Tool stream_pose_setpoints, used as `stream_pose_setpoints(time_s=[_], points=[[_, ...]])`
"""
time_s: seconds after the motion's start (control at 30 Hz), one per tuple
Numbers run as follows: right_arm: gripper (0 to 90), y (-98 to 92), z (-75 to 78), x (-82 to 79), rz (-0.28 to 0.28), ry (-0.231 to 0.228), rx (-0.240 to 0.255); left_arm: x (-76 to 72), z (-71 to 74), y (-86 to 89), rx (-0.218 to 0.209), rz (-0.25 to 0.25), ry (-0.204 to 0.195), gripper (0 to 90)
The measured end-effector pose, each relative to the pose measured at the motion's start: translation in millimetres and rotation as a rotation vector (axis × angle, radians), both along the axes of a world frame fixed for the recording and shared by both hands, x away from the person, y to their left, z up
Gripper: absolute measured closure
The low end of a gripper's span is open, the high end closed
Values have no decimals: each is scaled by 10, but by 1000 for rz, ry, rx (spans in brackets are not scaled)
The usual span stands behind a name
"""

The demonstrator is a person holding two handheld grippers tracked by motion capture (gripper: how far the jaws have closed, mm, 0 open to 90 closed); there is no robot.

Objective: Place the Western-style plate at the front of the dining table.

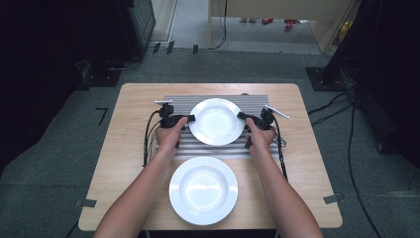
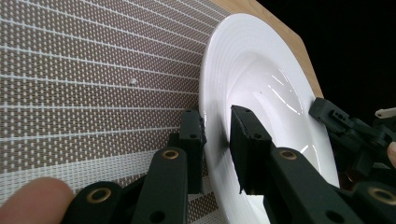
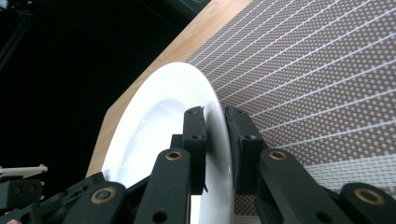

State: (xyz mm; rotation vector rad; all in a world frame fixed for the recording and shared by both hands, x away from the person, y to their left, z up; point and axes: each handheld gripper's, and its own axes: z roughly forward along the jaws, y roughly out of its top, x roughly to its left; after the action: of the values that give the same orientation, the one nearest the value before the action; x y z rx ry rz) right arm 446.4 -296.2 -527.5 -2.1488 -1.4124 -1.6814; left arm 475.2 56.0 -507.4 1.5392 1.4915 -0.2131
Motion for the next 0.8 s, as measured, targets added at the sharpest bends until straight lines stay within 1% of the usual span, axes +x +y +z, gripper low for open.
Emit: stream_pose_setpoints(time_s=[0.17, 0.27, 0.33, 0.4, 0.47, 0.5, 0.53, 0.6, 0.63, 0.67, 0.7, 0.73, 0.77, 0.8], points=[[801, 3, -10, 2, -4, 7, -17, 14, -30, -9, -8, 4, 4, 761], [800, -1, -19, 4, -1, 2, -16, 11, -31, -8, -9, 0, 2, 760], [798, 3, -19, 4, -1, -2, -28, 11, -37, -4, -14, -1, 0, 761], [797, 6, -19, 3, -2, -4, -31, 7, -35, -9, -12, 3, -1, 759], [791, 18, -16, 1, -6, -12, -48, -2, -31, -19, 0, 3, -9, 756], [784, 26, -12, -2, -5, -18, -60, -8, -29, -26, 11, 0, -20, 751], [762, 51, -4, -11, -4, -33, -94, -13, -29, -24, 14, -7, -27, 741], [693, 78, 12, -20, -2, -35, -98, -21, -33, -7, 0, -12, -31, 720], [662, 86, 21, -24, -3, -37, -97, -27, -39, 8, -17, -8, -31, 717], [662, 86, 21, -24, -3, -37, -97, -27, -39, 8, -17, -8, -31, 709], [651, 99, 34, -31, -2, -37, -99, -34, -48, 32, -37, -5, -29, 709], [654, 102, 56, -45, 9, -34, -137, -40, -55, 43, -48, -3, -34, 700], [654, 102, 56, -45, 9, -34, -137, -46, -55, 54, -52, -5, -40, 700], [657, 90, 109, -65, -7, -38, -214, -55, -37, 63, -52, 2, -52, 682]])
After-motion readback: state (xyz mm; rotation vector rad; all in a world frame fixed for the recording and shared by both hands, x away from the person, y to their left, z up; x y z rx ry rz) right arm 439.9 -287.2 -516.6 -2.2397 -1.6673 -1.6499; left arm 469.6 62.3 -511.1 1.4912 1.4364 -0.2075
